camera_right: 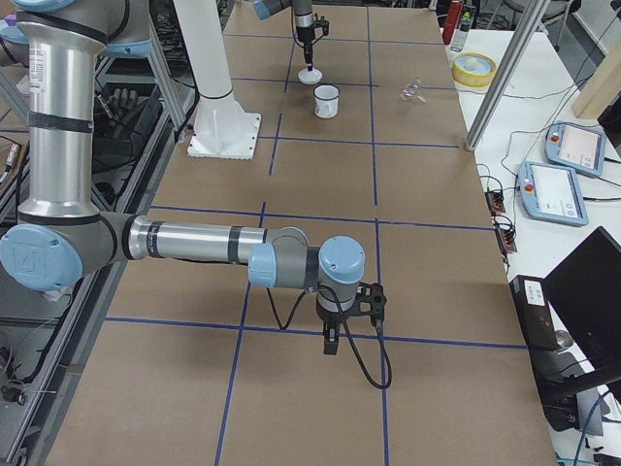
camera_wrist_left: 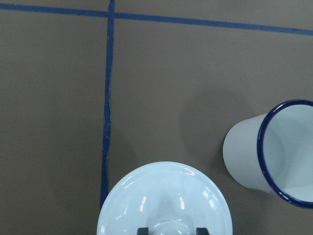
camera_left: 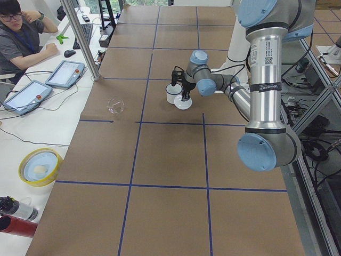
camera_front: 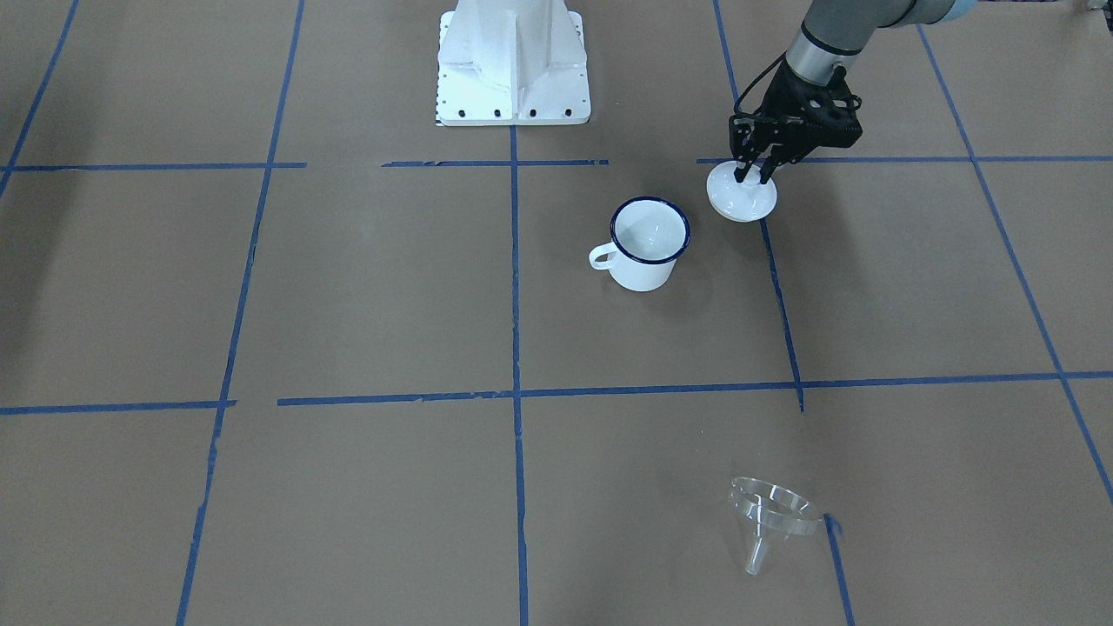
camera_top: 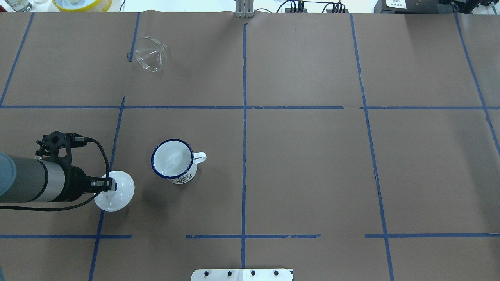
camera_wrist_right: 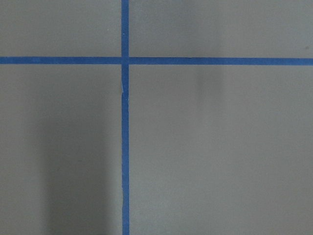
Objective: Place funnel on cup
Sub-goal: 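Lift the lid off the mug and carry it nearer the robot, then lower the white lid onto the table beside the mug and release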
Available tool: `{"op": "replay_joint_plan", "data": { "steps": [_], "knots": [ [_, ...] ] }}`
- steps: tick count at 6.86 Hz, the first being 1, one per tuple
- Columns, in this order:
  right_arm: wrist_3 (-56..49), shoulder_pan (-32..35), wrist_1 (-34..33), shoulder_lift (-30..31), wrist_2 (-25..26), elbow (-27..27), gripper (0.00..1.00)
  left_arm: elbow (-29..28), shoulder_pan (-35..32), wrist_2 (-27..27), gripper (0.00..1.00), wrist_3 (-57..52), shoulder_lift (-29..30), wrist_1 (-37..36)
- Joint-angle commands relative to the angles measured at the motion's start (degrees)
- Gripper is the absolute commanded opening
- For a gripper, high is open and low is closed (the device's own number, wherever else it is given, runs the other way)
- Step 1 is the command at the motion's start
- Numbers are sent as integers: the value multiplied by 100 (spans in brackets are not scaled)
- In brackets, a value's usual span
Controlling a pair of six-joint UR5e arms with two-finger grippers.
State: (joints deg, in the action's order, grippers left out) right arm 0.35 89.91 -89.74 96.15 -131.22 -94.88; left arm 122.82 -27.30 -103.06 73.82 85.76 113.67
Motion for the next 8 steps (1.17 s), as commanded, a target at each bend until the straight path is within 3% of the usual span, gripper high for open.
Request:
{"op": "replay_joint_plan", "data": {
  "steps": [1, 4, 5, 7, 8],
  "knots": [
    [0, 0, 0, 0, 0, 5, 100, -389, 93, 102, 0, 18, 265, 14],
    [0, 0, 0, 0, 0, 5, 100, -505, 172, 250, 0, 18, 319, 14],
    [0, 0, 0, 0, 0, -4, 100, -514, 172, 251, 4, 9, 345, 14],
    [0, 0, 0, 0, 0, -4, 100, -531, 190, 269, 45, 9, 354, 6],
    [0, 0, 0, 0, 0, 5, 100, -540, 216, 382, 80, 18, 363, 6]
  ]
}}
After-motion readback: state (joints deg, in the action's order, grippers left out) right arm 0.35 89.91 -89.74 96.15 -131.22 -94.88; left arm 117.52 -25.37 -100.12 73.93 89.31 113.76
